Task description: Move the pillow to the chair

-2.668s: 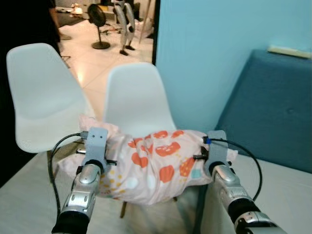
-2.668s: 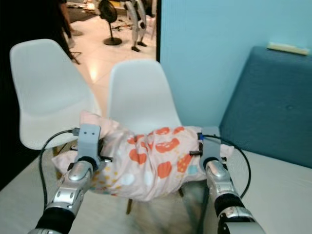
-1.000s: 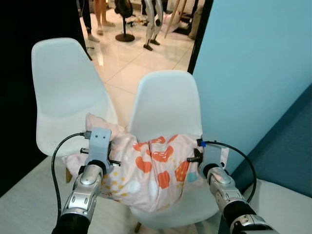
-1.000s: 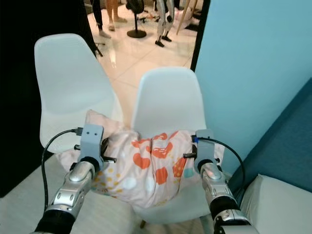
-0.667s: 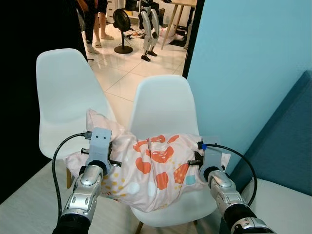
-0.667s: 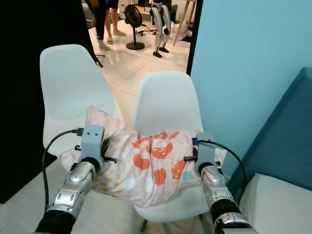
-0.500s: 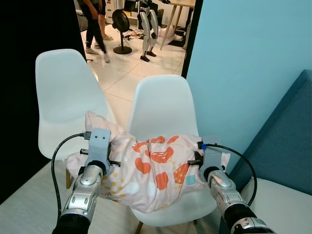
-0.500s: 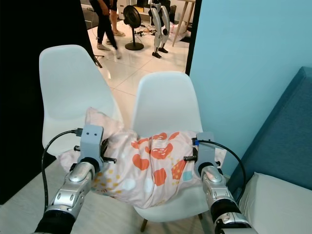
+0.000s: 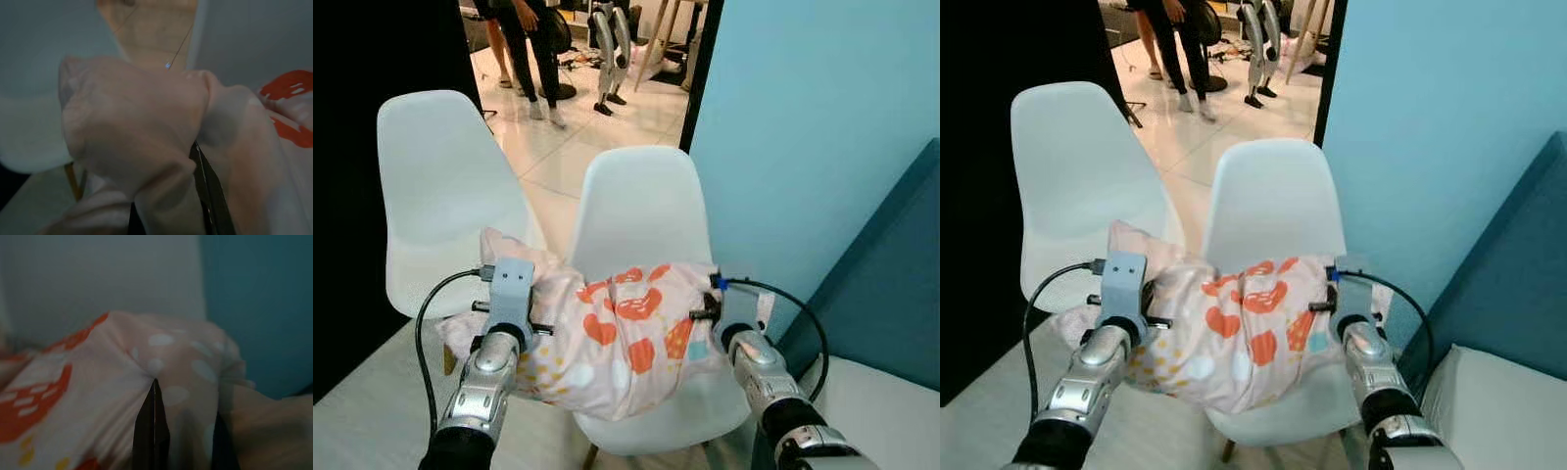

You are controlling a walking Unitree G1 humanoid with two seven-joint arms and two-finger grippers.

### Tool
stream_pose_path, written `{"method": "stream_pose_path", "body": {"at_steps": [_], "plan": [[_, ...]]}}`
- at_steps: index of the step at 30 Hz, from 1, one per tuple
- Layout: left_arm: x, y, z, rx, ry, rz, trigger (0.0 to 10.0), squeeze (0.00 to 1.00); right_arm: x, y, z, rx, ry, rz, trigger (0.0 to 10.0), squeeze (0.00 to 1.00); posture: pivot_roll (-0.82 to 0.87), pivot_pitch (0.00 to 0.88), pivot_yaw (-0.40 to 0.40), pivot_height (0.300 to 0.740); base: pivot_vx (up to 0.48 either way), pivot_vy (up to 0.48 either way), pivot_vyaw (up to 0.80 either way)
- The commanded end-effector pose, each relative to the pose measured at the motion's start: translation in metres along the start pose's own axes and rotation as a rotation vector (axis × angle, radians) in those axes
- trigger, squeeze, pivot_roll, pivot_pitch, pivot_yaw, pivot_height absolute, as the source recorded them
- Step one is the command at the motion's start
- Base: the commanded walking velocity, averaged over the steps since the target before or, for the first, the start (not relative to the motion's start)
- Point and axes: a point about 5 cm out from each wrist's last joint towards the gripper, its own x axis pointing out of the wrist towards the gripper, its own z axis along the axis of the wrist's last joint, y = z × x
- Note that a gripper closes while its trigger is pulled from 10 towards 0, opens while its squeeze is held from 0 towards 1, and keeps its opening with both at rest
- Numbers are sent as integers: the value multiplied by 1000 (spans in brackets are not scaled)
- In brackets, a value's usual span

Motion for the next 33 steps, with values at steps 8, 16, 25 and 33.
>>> {"method": "stream_pose_path", "body": {"at_steps": [8,16,25,33], "plan": [[4,-3,17,-10,-89,-22,10000,0,6,0,21,17,-90,1,10000,0,-19,57,-51,695,0,0,0],[0,-6,9,18,-65,-70,10000,0,2,0,11,26,-71,-6,10000,0,-12,57,-53,655,0,0,0],[2,-11,8,47,-50,-99,10000,0,6,-4,21,20,-97,-20,10000,0,-11,60,-43,620,0,0,0],[17,-23,32,49,-139,-164,10000,0,15,-18,48,-5,-144,-54,10000,0,-8,78,-55,620,0,0,0]]}}
